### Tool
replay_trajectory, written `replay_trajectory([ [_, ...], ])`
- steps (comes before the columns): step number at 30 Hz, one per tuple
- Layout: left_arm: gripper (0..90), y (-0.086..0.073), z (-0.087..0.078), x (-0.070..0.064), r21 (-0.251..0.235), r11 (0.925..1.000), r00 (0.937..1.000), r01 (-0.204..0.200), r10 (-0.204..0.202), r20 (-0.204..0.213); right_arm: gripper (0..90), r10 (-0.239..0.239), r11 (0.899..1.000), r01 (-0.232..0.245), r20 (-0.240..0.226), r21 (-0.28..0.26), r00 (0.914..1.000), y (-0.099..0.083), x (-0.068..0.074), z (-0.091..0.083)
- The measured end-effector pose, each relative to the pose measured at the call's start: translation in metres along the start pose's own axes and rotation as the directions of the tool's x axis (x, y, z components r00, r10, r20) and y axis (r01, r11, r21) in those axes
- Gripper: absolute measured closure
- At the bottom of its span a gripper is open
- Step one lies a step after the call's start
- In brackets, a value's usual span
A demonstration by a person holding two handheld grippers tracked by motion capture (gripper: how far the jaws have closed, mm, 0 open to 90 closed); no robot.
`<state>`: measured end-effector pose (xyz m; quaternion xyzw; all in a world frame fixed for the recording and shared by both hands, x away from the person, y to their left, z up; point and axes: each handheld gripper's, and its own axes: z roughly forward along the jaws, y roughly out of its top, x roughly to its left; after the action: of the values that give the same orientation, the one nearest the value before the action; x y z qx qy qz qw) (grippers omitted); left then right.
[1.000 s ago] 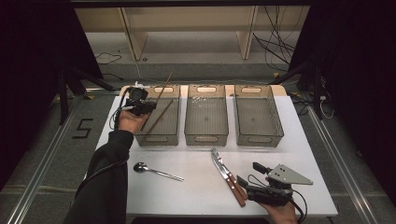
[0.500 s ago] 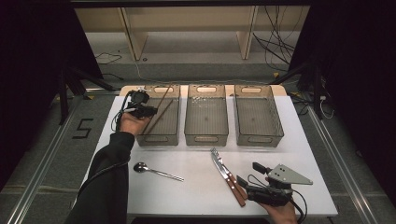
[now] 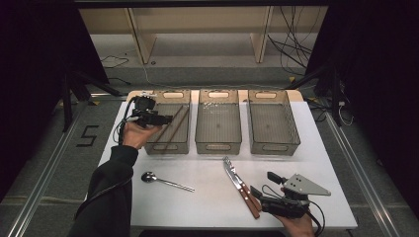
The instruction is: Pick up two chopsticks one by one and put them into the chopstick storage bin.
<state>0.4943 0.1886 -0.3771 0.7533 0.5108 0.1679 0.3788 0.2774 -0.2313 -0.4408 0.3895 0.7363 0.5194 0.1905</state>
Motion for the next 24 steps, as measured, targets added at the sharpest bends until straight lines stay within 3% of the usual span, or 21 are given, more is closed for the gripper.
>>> replay_trajectory([
  [3, 28.1, -0.008, -0.016, -0.005, -0.046, 0.9988, 0.9991, 0.016, -0.014, 0.040, 23.9, 0.001, 1.000, -0.001, 0.000, 0.000, 1.0000, 0.000, 0.000, 0.000],
  [7, 25.3, -0.020, -0.036, -0.012, -0.111, 0.9937, 0.9961, 0.013, -0.003, 0.089, 23.9, -0.002, 1.000, 0.002, -0.003, 0.003, 1.0000, 0.000, 0.001, 0.000],
  [15, 22.5, -0.043, -0.061, -0.021, -0.145, 0.9894, 0.9916, -0.015, 0.034, 0.125, 23.9, -0.007, 1.000, 0.007, -0.010, 0.008, 0.9999, 0.001, 0.002, 0.002],
  [20, 21.8, -0.061, -0.070, -0.018, -0.167, 0.9859, 0.9884, -0.004, 0.029, 0.149, 24.0, -0.010, 1.000, 0.010, -0.019, 0.012, 0.9998, 0.001, 0.003, 0.002],
  [24, 20.2, -0.073, -0.075, -0.019, -0.172, 0.9849, 0.9863, -0.021, 0.048, 0.158, 23.9, -0.010, 1.000, 0.011, -0.028, 0.013, 0.9996, 0.001, 0.004, 0.003],
])
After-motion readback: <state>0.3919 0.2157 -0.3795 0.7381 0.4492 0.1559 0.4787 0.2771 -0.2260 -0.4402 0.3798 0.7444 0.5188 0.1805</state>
